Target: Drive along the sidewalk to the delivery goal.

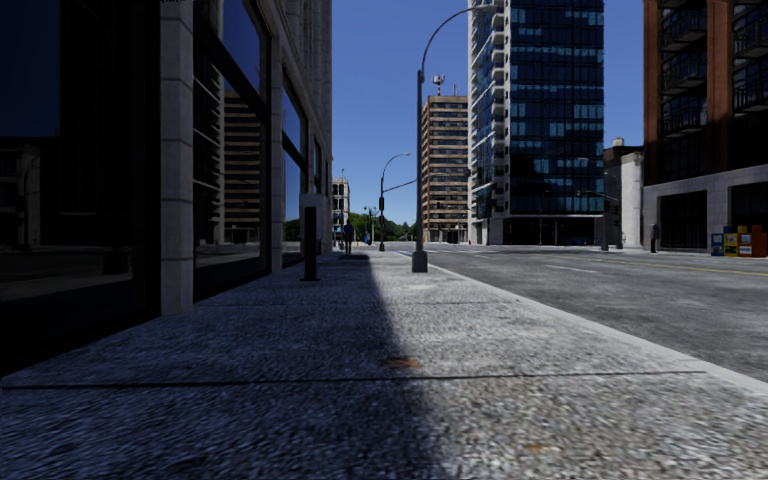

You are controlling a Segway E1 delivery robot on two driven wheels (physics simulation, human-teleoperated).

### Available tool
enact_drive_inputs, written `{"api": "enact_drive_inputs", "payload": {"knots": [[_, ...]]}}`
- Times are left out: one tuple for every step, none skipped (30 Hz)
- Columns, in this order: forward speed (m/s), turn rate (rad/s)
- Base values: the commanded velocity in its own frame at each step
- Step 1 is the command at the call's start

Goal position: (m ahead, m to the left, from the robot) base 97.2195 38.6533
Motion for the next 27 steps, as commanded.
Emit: {"api": "enact_drive_inputs", "payload": {"knots": [[2.00,0.00],[2.00,0.00],[2.00,0.00],[2.00,0.00],[2.00,0.00],[2.00,0.00],[2.00,0.00],[2.00,0.00],[2.00,0.00],[2.00,0.00],[2.00,0.00],[2.00,0.00],[2.00,0.00],[2.00,0.00],[2.00,0.00],[2.00,0.00],[2.00,0.00],[2.00,0.00],[2.00,0.00],[2.00,0.00],[2.00,0.00],[2.00,0.00],[2.00,0.00],[2.00,0.00],[2.00,0.01],[2.00,0.01],[2.00,0.03]]}}
